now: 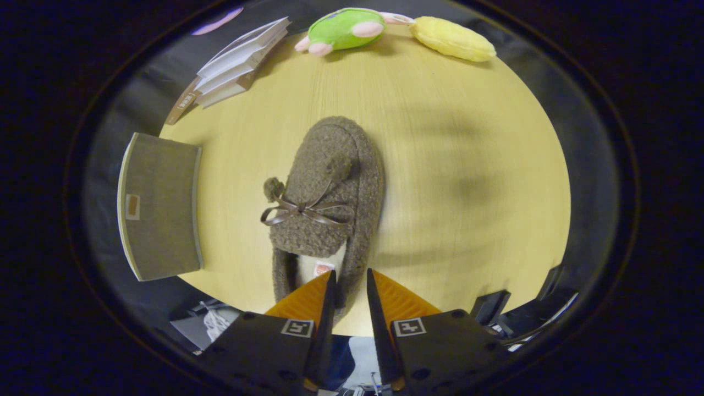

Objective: Open the storage box then place both shoes into the box .Put the left shoe in first, then the right shoe, with the right side of both shoes facing outward in a uniform manner.

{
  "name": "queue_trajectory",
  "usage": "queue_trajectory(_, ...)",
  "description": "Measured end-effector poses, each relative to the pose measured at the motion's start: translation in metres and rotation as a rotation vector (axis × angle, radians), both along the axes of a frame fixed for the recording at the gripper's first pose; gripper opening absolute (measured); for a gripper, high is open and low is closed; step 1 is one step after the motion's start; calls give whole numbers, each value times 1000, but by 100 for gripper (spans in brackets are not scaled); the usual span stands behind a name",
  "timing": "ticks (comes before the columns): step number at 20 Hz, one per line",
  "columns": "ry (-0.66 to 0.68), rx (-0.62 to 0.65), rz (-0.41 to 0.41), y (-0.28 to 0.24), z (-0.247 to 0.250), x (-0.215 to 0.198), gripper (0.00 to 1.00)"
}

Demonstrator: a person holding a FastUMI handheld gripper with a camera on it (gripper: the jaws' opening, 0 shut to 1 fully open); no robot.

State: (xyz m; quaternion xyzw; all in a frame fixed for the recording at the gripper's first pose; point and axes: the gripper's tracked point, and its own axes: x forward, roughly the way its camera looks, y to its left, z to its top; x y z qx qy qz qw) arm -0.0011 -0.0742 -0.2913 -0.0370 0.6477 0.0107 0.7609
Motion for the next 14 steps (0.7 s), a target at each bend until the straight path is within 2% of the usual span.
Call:
queue_trajectory(1, 3, -15, 1, -1, -2, 0, 40)
queue_trajectory(3, 9, -34, 15, -1, -6, 0, 31)
queue_trajectory(7, 29, -21, -13, 3, -6, -2, 11)
queue_trajectory(10, 22, 6, -35, 4, 0, -2, 11)
queue_trajectory(14, -10, 32, -15, 5, -5, 0, 4)
